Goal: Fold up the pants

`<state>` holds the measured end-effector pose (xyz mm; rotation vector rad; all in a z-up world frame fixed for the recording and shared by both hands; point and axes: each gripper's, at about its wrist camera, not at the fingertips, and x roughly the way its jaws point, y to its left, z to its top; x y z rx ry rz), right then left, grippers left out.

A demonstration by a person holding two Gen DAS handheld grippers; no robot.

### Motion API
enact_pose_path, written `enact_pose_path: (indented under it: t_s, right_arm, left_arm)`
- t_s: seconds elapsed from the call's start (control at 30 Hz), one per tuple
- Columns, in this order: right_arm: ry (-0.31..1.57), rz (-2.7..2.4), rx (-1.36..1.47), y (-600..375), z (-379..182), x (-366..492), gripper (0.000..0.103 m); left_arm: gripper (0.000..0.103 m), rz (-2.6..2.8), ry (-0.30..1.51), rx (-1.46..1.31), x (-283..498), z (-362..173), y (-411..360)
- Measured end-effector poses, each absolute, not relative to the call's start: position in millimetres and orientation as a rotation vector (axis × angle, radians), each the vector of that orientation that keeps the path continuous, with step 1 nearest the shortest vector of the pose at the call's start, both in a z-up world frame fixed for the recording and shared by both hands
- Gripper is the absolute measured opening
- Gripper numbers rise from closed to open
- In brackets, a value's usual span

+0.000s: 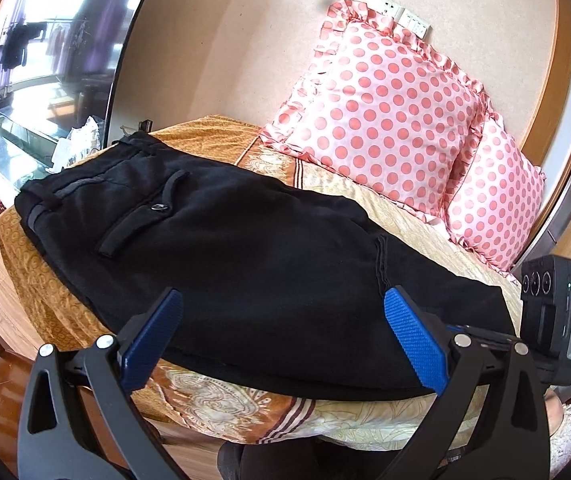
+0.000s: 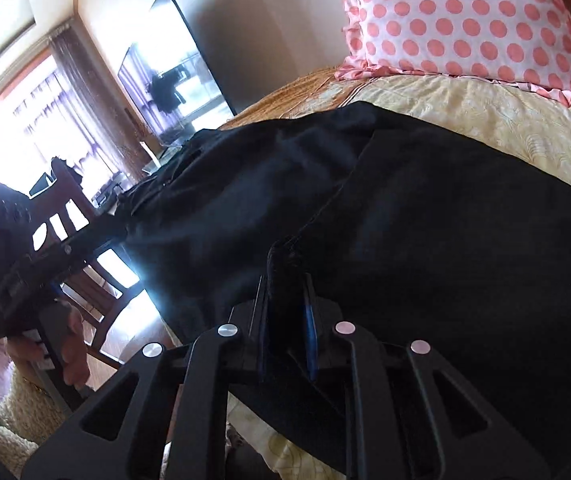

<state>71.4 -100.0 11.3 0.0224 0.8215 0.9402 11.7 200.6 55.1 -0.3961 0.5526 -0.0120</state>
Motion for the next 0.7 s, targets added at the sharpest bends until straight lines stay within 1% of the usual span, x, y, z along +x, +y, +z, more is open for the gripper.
enact_pose_path:
  t_s: [0.03, 0.1, 0.2, 0.23, 0.33, 0.37, 0.43, 0.5, 0.7]
  right_arm:
    - [0.826, 0.959, 0.022, -102.0, 10.8, 68.8, 0.039]
    - [0.816, 1.007, 0.037, -107.4, 14.4, 61.0, 0.053]
    - [0.745, 1.025, 0.019, -109.1, 26.4, 48.5, 0.056]
    - [0.731, 1.031, 0.022, -107.1, 29.1, 47.7, 0.059]
    - [0.785, 1.061, 0.001, -90.3, 21.6, 49.4, 0.060]
    - [0.818, 1.068, -0.035, -83.0, 14.0, 46.3, 0.064]
    - [0.758, 1.067, -0.120, -79.6, 11.1, 31.8, 0.069]
    - [0.760, 1.072, -0.125, -81.1, 10.8, 27.5, 0.071]
    - [0.784, 1.096, -0.047, -88.0, 9.4, 33.1, 0.071]
  left_arm:
    - [0.101, -0.003, 0.546, -0.394, 9.2, 56.9, 204.6]
    - [0.101, 0.027, 0.531, -0.388, 4.8, 61.9, 213.8]
    - [0.101, 0.073, 0.511, -0.403, -0.4, 69.0, 229.8]
    - [0.101, 0.085, 0.505, -0.416, -1.8, 70.9, 235.7]
    - [0.101, 0.110, 0.498, -0.476, -5.5, 73.3, 254.9]
    - [0.101, 0.115, 0.502, -0.495, -6.0, 73.5, 261.8]
    - [0.101, 0.120, 0.518, -0.538, -6.0, 71.4, 276.3]
    - [0.101, 0.113, 0.533, -0.601, -4.7, 67.8, 292.8]
    - [0.100, 0.045, 0.586, -0.859, 9.0, 45.1, 336.5]
